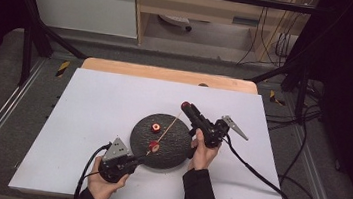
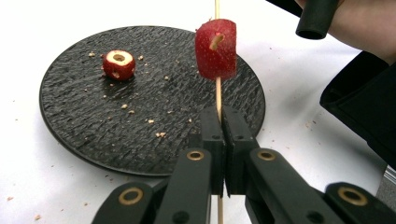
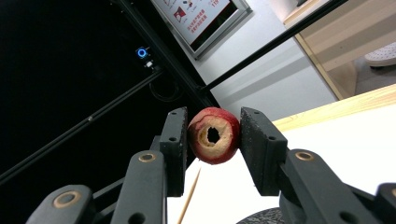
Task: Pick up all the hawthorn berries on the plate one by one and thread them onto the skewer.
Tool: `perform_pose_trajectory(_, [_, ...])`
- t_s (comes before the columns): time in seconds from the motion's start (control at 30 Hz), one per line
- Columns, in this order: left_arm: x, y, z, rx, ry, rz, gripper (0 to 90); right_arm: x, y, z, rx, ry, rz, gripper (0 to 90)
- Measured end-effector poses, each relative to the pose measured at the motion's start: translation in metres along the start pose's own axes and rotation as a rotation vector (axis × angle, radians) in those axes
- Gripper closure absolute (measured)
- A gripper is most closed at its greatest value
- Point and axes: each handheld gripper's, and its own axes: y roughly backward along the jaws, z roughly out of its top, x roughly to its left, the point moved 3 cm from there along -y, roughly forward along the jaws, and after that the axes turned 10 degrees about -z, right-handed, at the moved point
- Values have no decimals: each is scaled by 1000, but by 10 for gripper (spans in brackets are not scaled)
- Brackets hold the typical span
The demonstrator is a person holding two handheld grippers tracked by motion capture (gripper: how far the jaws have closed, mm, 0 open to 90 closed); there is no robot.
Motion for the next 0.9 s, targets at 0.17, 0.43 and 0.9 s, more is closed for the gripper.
perform_pose_trajectory(0.17, [-1, -1, 1, -3, 4, -2, 882, 1, 1, 0, -5, -2, 3, 634])
perform_pose_trajectory(0.43, [-2, -4, 3, -15, 15, -2, 882, 2, 1, -1, -2, -5, 6, 634])
perform_pose_trajectory(0.9, [-8, -15, 15, -51, 49, 16, 883, 2, 1, -7, 12, -24, 17, 634])
